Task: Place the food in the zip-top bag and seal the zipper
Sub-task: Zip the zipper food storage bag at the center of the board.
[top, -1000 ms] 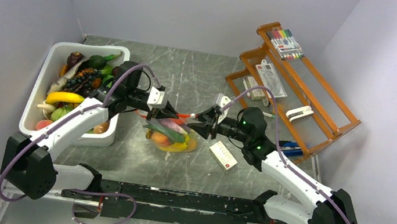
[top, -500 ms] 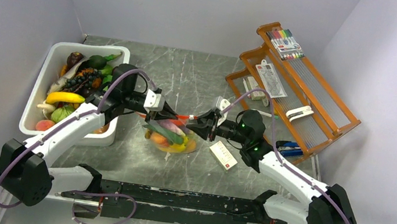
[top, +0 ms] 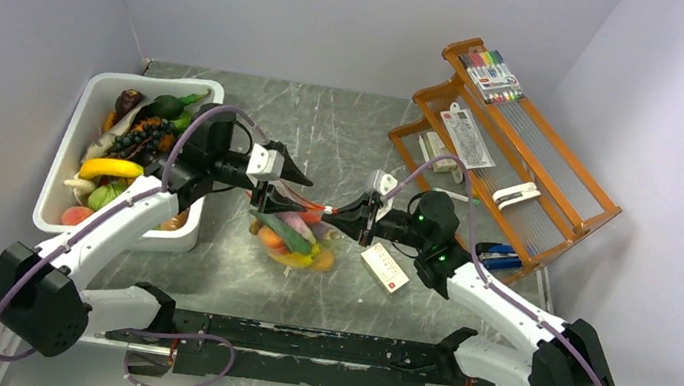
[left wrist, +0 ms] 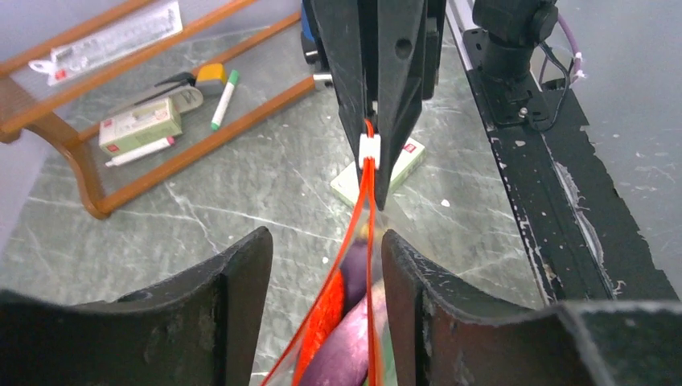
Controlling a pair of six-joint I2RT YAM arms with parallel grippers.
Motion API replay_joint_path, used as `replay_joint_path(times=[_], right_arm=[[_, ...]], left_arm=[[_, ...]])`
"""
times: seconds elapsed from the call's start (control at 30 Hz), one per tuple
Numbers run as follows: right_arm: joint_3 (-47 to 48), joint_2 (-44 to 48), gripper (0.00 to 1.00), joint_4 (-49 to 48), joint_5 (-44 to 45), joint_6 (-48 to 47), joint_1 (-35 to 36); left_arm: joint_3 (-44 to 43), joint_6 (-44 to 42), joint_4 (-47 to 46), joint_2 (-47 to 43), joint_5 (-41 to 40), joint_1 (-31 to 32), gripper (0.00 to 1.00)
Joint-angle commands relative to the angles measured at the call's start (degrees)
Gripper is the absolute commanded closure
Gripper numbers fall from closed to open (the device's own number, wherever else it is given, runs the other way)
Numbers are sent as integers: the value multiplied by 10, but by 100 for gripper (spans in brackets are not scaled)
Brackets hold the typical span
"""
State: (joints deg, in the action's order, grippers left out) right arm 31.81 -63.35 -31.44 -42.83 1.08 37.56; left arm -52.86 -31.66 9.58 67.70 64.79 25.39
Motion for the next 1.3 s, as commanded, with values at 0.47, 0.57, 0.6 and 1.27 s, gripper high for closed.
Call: replay_joint_path(times=[0.47,0.57,0.6,1.27], right_arm=[[42,-42,100,-53,-70,13,-1],[37,-44,100,-74,-71,27,-2],[36,-45,100,-81,-74,31,-2],[41,-71,100,-113,-81,56,-1]], left_arm=[[-78,-10,64,10,7,74,47],[-80,-24,81,13,15,74,51],[-82,-25,84,15,16,74,52],[-74,-16,62,19,-18,76,73]])
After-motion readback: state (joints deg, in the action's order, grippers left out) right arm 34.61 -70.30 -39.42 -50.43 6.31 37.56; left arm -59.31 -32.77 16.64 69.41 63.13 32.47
